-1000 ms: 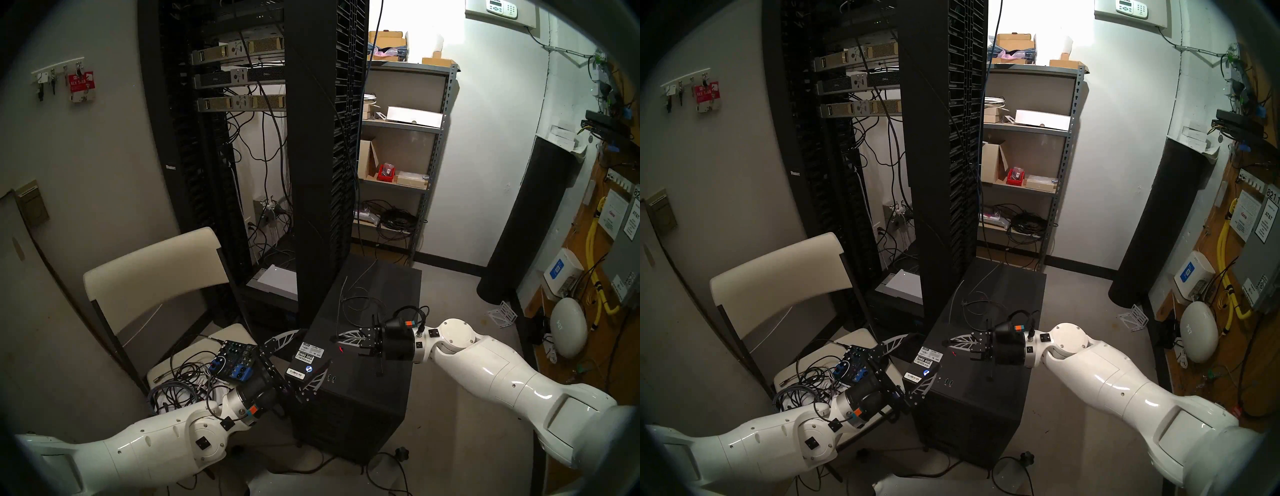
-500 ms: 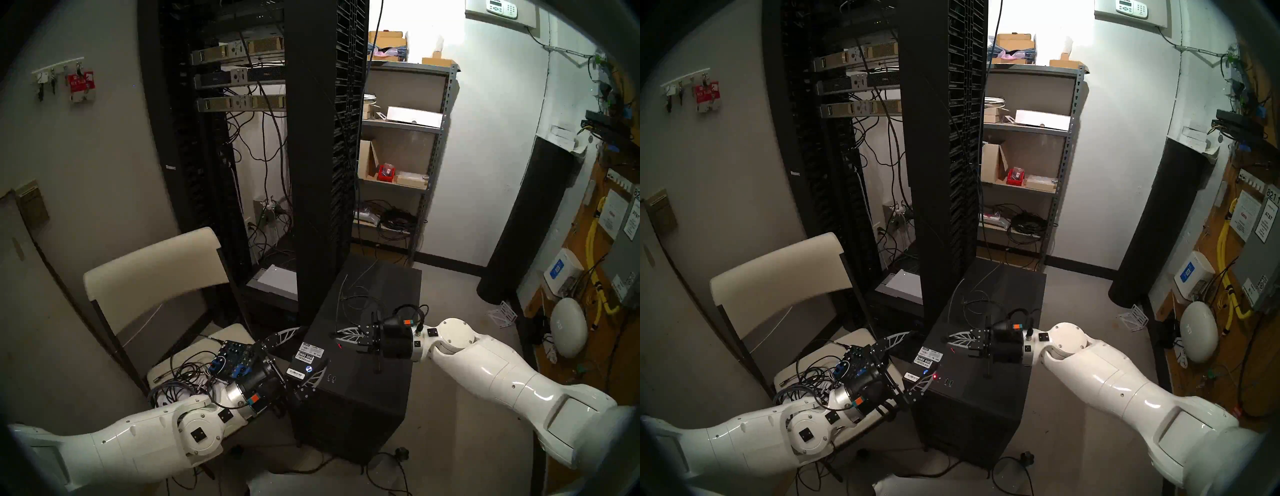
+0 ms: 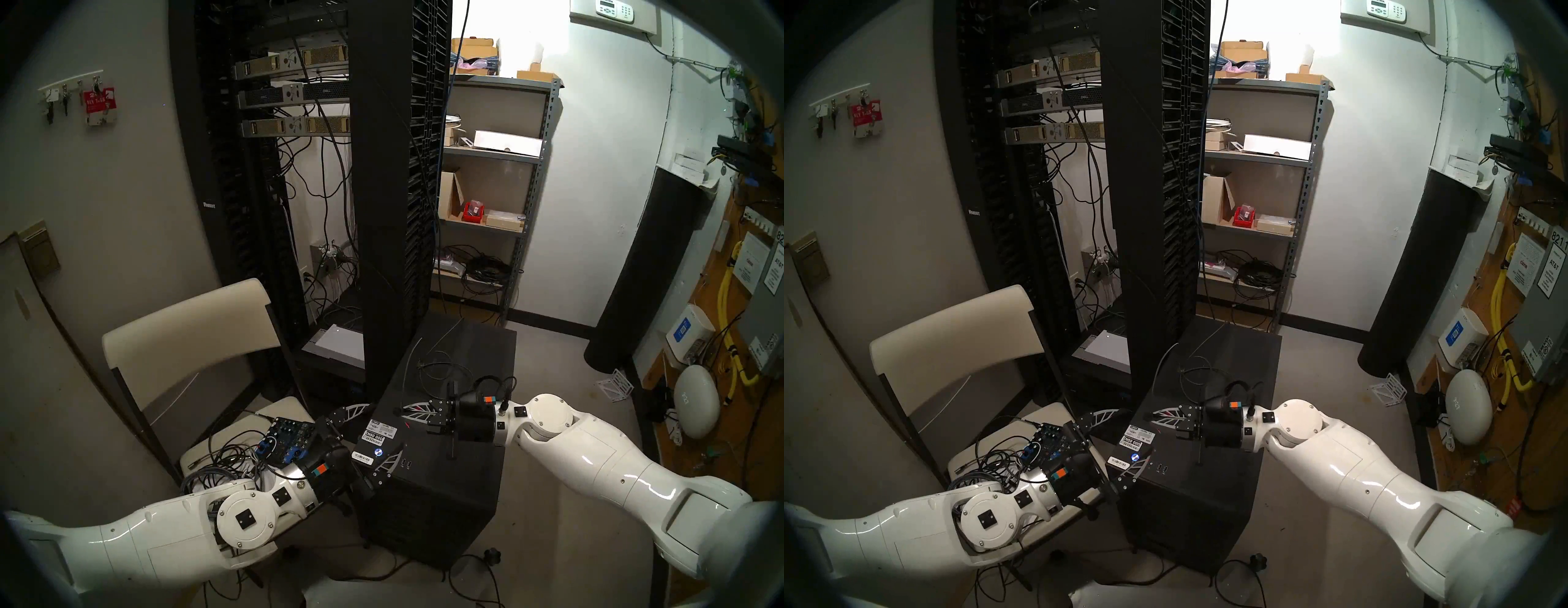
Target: Insert the cable into the workstation's USB slot
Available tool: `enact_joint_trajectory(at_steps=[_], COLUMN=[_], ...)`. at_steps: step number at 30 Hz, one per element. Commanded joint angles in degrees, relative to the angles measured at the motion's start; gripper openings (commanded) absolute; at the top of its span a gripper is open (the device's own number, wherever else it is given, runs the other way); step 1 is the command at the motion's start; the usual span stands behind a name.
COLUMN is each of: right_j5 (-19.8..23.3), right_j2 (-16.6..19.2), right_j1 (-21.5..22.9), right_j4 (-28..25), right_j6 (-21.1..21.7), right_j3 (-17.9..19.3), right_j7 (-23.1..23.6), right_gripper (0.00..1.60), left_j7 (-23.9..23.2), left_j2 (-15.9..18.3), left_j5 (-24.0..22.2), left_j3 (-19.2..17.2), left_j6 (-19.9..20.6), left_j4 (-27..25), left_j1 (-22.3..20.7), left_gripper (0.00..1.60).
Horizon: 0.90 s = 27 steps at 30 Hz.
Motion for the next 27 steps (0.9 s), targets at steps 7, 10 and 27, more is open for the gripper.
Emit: enact_joint_trajectory(at_steps=[7,10,27], right_j5=[-2.57,-4.27,-8.54], right_j2=[1.4,2.38,4.08], right_j1=[-3.11,-4.29,-6.51], right_j4=[-5.94,-8.18,-13.48], right_j6=[-0.63,-0.02,4.19], right_j3=[1.67,2.12,3.2], right_j7=[-7.27,-10.35,-17.52], right_gripper=[0.0,0.0,0.0], left_j7=[-1.0,-0.46,2.52], left_j2=[-1.11,-0.9,1.37], left_j5=[-18.81,-24.95,-32.1], left_j3=[-1.38,-2.05,-3.6], left_j6=[13.52,18.7,29.01], left_j4=[-5.57,-7.0,-12.28], left_j1=[-0.4,-0.79,-1.68], left_gripper=[1.15,0.78,1.6])
